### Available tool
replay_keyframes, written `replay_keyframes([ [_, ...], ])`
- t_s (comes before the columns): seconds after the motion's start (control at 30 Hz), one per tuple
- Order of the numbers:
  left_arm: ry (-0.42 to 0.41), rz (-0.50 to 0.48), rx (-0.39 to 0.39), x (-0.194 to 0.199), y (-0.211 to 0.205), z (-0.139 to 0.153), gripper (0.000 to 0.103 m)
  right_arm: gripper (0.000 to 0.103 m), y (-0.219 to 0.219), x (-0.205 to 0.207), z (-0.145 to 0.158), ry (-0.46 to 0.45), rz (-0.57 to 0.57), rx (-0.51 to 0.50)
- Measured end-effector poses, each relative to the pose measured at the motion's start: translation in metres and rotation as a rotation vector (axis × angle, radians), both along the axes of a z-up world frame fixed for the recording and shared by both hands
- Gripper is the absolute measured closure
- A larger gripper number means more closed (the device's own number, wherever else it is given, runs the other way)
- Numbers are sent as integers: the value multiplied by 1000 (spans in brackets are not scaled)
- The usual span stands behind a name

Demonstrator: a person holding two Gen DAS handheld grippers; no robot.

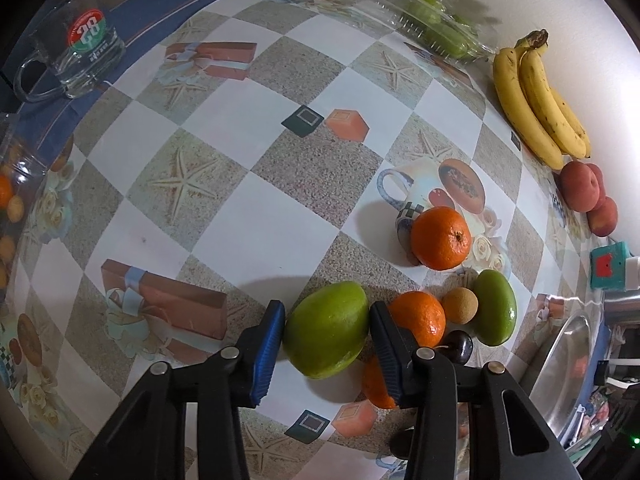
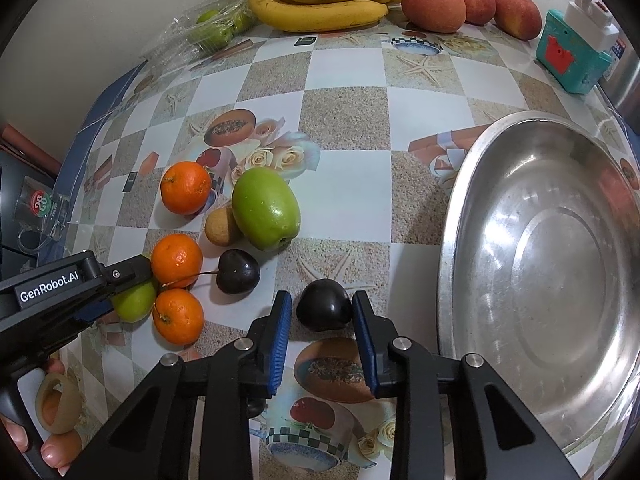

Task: Organize fruits
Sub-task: 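Close the left gripper on the green fruit while the right gripper closes on the black plum, then lift both fruits over the steel bowl and open the left gripper to drop the green fruit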

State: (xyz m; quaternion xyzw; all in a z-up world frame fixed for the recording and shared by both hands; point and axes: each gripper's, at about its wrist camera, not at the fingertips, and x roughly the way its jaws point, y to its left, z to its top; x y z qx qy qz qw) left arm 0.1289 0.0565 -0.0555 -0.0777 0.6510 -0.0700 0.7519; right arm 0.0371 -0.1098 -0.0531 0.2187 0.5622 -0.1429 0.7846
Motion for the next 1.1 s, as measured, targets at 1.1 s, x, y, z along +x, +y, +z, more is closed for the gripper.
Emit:
replay_keyframes([
  [1.1,-130,-13,-78,-11,3,61,56,75,-13,-21,46,-122,-57,47],
])
